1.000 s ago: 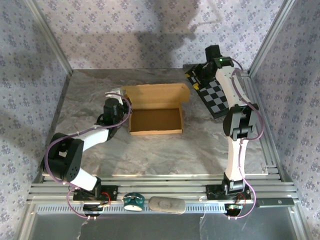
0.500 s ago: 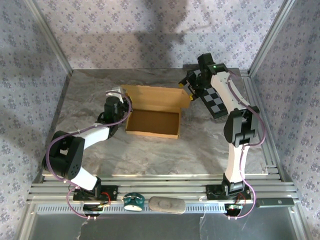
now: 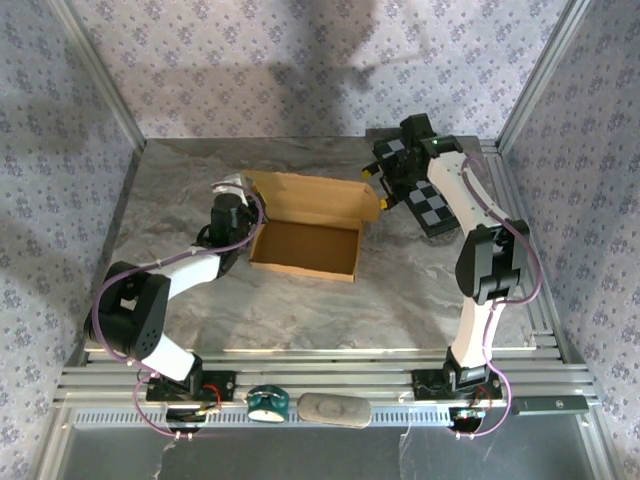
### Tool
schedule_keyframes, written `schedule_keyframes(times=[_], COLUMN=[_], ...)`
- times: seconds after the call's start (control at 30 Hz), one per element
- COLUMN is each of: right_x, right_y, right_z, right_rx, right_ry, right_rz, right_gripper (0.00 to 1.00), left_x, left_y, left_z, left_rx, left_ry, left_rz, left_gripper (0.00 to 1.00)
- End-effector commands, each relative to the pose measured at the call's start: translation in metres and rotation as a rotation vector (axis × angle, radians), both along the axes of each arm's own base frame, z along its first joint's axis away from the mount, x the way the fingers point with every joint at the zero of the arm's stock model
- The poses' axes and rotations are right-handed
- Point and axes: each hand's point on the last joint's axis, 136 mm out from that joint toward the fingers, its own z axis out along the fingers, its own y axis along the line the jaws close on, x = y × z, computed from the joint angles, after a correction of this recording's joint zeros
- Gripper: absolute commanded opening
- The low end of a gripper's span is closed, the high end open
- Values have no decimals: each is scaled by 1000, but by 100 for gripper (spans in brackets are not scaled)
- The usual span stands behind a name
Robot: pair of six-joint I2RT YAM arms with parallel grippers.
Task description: Fold the paper box
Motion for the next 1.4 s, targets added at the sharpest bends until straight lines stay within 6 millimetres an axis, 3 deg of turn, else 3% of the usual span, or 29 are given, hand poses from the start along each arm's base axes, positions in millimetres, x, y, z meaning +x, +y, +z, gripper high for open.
schedule_keyframes(times=[0.0, 0.33, 0.5, 0.57, 0.8, 1.0, 1.2, 1.37], right_x=[-10, -29, -25, -23, -44, -61, -38, 3], right_y=[11, 42, 50, 39, -34, -38, -58, -72], right_z=[6, 2, 3, 9, -2, -12, -13, 11], right_rx=[53, 107, 128, 93, -26, 64, 77, 102], right_ry=[33, 113, 117, 96, 55, 73, 41, -49], right_rz=[-24, -127, -195, -194, -108, 40, -64, -142], right_gripper=[66, 65, 64, 63, 65, 65, 64, 66], left_x=[2, -3, -8, -9, -5, 1, 5, 7], left_y=[-7, -15, -15, -12, 0, -1, -3, -3], left_z=[-5, -6, -6, -5, -6, -7, -6, -4], left_rx=[-18, -49, -74, -74, -54, -50, -53, -46], left_ry=[21, 35, 38, 37, 43, 45, 48, 46], left_rz=[-3, 5, 28, 44, 76, 59, 59, 60], left_gripper=[0, 0, 0, 0, 0, 0, 0, 0])
